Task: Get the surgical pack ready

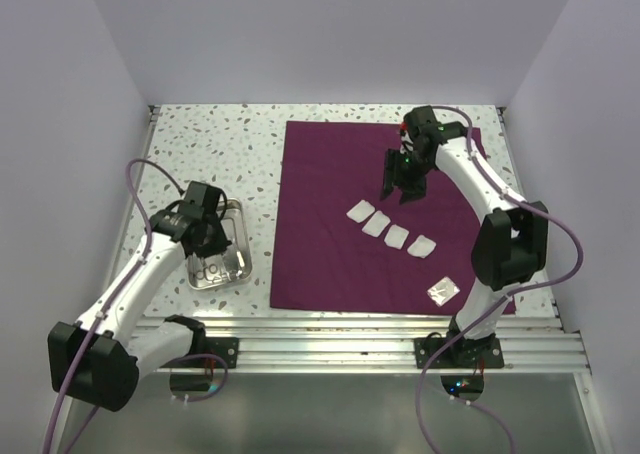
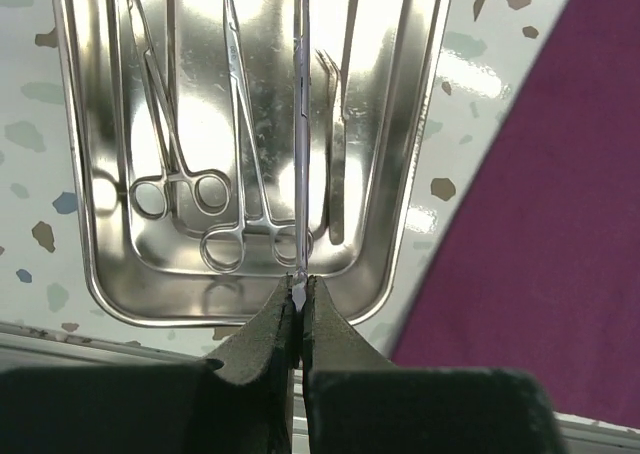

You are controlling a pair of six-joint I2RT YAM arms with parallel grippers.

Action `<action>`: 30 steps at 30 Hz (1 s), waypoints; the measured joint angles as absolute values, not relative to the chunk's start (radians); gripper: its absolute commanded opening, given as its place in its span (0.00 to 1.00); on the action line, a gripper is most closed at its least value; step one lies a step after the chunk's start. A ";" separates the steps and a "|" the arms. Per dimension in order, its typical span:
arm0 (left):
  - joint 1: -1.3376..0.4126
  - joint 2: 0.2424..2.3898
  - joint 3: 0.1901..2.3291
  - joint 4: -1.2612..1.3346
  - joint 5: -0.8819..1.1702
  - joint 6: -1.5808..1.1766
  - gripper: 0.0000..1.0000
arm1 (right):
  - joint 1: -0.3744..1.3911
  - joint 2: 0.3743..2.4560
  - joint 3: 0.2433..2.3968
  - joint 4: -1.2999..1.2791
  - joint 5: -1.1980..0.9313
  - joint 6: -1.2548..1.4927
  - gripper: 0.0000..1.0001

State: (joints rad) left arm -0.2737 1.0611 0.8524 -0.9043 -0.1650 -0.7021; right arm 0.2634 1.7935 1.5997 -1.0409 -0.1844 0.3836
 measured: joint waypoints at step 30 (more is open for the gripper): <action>-0.229 1.227 0.914 -0.818 -0.024 -0.577 0.52 | 0.226 1.764 1.375 -1.060 -0.047 0.425 0.52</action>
